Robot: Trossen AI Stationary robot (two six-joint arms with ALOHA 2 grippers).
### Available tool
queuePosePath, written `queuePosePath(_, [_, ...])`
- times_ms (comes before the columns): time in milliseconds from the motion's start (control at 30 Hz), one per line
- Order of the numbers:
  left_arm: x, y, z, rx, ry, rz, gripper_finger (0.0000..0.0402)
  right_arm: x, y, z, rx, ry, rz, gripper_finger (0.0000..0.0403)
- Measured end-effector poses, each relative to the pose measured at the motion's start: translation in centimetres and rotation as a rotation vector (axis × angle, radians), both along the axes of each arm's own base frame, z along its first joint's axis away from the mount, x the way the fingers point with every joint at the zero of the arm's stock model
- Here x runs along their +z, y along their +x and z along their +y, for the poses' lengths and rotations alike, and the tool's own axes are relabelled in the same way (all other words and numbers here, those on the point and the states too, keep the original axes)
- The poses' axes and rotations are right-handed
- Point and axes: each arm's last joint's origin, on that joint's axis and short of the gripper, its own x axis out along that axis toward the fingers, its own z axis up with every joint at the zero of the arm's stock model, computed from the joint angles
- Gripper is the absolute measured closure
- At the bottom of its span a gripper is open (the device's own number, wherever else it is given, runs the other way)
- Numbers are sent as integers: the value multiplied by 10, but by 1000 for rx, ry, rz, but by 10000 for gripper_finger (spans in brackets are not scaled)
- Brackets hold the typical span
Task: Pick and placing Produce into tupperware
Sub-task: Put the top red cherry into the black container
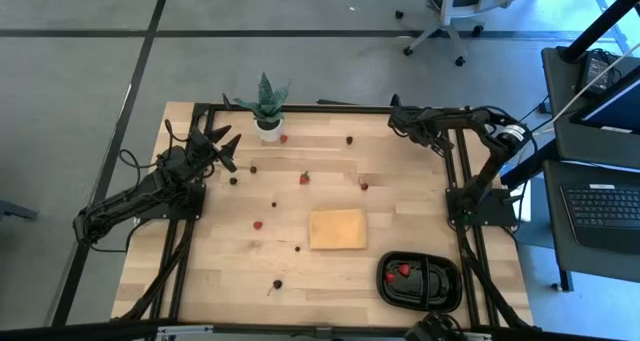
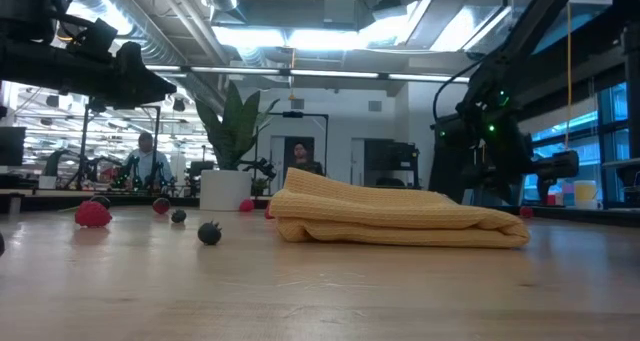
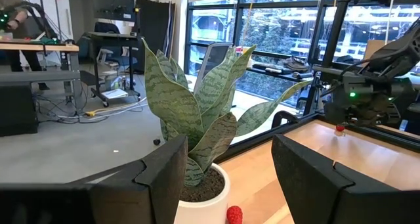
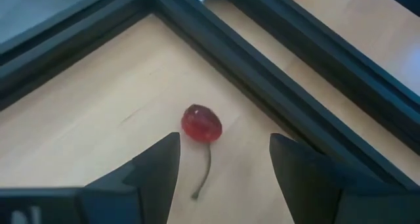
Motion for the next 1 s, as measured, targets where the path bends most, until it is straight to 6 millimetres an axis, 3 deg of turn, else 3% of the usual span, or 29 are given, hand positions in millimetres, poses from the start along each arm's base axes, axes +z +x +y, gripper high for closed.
queuePosePath(500, [0, 0, 0, 0, 0, 0, 186, -1, -3, -14, 20, -24, -43, 166])
queuePosePath(1000, [0, 0, 0, 0, 0, 0, 186, -2, -3, -14, 0, -32, -53, 166])
